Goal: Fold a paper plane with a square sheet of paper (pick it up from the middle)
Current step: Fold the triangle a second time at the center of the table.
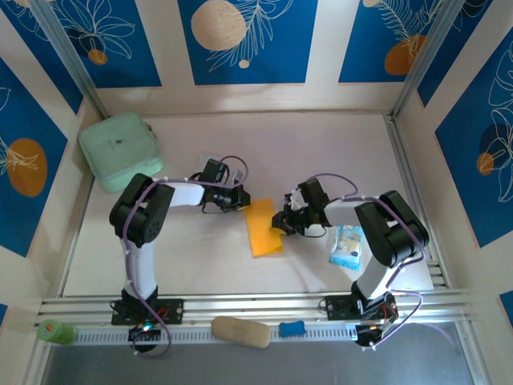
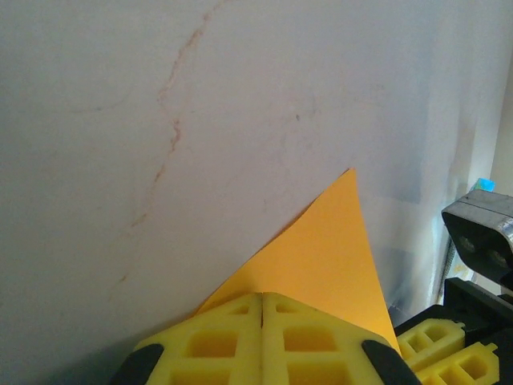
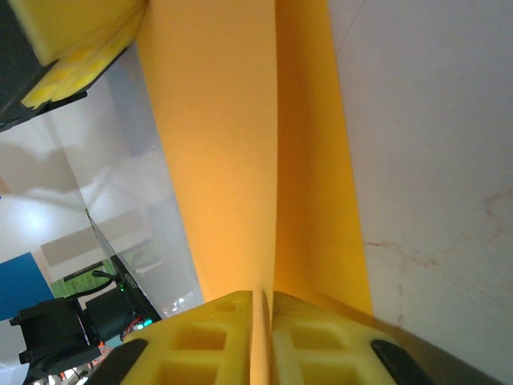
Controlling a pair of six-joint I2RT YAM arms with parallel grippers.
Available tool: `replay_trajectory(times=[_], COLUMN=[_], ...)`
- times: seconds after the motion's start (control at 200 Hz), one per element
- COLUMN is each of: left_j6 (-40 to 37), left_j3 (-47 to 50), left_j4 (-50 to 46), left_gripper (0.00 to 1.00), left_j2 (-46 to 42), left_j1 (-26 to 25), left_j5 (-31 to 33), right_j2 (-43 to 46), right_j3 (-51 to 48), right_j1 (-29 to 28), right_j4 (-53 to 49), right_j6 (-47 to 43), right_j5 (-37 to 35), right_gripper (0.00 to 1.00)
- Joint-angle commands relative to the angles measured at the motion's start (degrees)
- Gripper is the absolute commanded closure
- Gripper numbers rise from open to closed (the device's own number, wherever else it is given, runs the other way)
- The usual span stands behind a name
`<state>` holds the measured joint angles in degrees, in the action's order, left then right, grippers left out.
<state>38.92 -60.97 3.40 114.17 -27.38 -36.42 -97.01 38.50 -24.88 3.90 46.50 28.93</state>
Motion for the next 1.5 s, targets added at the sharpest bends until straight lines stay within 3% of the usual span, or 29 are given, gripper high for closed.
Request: replay_trajectory(times=[0.0, 0.15, 0.46, 0.74, 0.845, 1.12, 1.33, 1.425, 1.495], left_j6=[0.3, 2.0, 3.2, 1.7, 0.6, -1.2, -2.5, -4.3, -6.2], left_j3=[1.7, 3.5, 7.8, 11.3, 13.1, 17.5, 20.2, 20.6, 20.0], left_j4=[-5.0, -2.1, 3.2, 4.8, 4.7, 4.6, 4.8, 4.0, 1.9], left_gripper=[0.93, 0.88, 0.64, 0.59, 0.56, 0.54, 0.53, 0.42, 0.28], left_j2=[-0.8, -3.4, -12.1, -18.9, -22.6, -31.6, -37.1, -39.5, -40.9], left_j1=[0.0, 0.0, 0.0, 0.0, 0.0, 0.0, 0.0, 0.1, 0.2], left_j5=[0.1, -0.5, 1.4, 5.1, 7.2, 10.9, 12.2, 13.0, 13.8], right_j2=[-0.6, -0.1, 3.7, 8.8, 10.0, 5.7, 2.2, 1.5, 1.4], right_j3=[-0.6, -1.0, -2.7, -6.5, -6.9, -3.7, -1.3, -0.7, -0.3], right_j1=[0.0, -0.6, -3.0, -4.4, -4.9, -4.7, -4.3, -3.7, -3.1], right_j4=[0.4, 1.1, 0.7, 3.5, 3.0, 2.7, 2.0, 1.5, 0.6], right_j6=[0.0, 1.6, 8.8, 14.7, 14.5, 6.8, 3.4, 2.5, 1.8], right_j5=[0.9, -0.3, -7.3, -11.6, -12.5, -5.6, -3.5, -3.1, -2.8], right_gripper=[0.92, 0.96, 1.00, 1.00, 0.96, 0.80, 0.77, 0.77, 0.77])
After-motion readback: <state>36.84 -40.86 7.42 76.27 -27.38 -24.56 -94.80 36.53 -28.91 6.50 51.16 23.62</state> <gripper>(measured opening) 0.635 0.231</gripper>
